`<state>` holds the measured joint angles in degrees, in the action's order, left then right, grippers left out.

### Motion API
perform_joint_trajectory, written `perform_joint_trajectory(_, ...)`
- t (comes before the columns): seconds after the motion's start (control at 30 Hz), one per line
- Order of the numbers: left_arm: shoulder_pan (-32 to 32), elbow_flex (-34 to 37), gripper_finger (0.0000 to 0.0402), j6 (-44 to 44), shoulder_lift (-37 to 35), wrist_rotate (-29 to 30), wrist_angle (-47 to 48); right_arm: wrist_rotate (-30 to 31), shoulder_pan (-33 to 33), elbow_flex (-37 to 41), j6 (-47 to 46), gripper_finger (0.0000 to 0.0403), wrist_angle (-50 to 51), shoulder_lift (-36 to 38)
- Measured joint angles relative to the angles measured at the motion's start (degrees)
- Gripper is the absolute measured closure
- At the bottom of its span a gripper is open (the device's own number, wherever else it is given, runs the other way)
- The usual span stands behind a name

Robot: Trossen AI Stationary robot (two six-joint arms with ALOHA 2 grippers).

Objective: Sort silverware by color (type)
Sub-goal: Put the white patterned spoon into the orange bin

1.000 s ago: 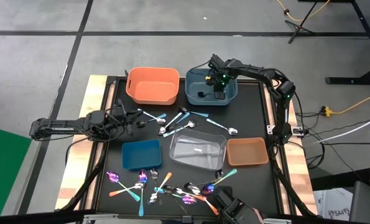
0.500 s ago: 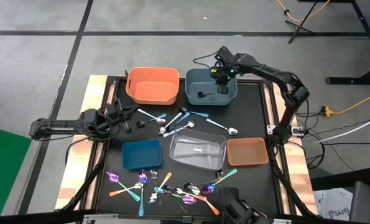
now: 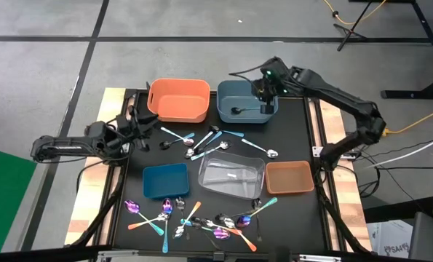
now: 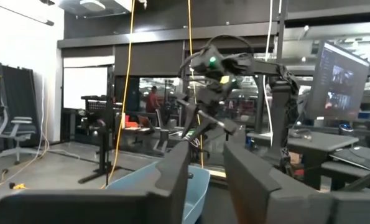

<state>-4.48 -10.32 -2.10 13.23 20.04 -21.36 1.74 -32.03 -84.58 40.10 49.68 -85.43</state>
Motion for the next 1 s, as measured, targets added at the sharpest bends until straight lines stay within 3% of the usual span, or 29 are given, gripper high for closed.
perform_joint_trajectory(0.17, -0.01, -5.22, 0.0266, 0.03, 8.43, 0.39, 0.12, 5.9, 4.71, 0.0, -2.72, 0.0324, 0.69, 4.34)
perform_joint_trajectory(0.33, -0.07, -12.42, 0.0263, 0.05, 17.99, 0.42, 3.06, 6.81, 8.64, -0.02, -6.18, 0.0324, 4.39, 7.55)
perform_joint_trajectory(0.5, -2.44, -24.41, 0.0263, 0.18, 27.03, -0.8, 18.34, 9.72, 12.49, -0.02, -9.81, 0.0324, 6.85, 8.96)
perform_joint_trajectory(0.73, -9.62, -39.7, 0.0263, -0.01, 39.44, -7.34, 40.01, 11.63, 16.0, -0.01, -10.08, 0.0324, 7.74, 9.1)
perform_joint_trajectory(1.0, -20.63, -48.3, 0.0262, -3.11, 50.68, -18.57, 58.05, 11.65, 16.26, -0.01, -10.08, 0.0324, 7.55, 9.1)
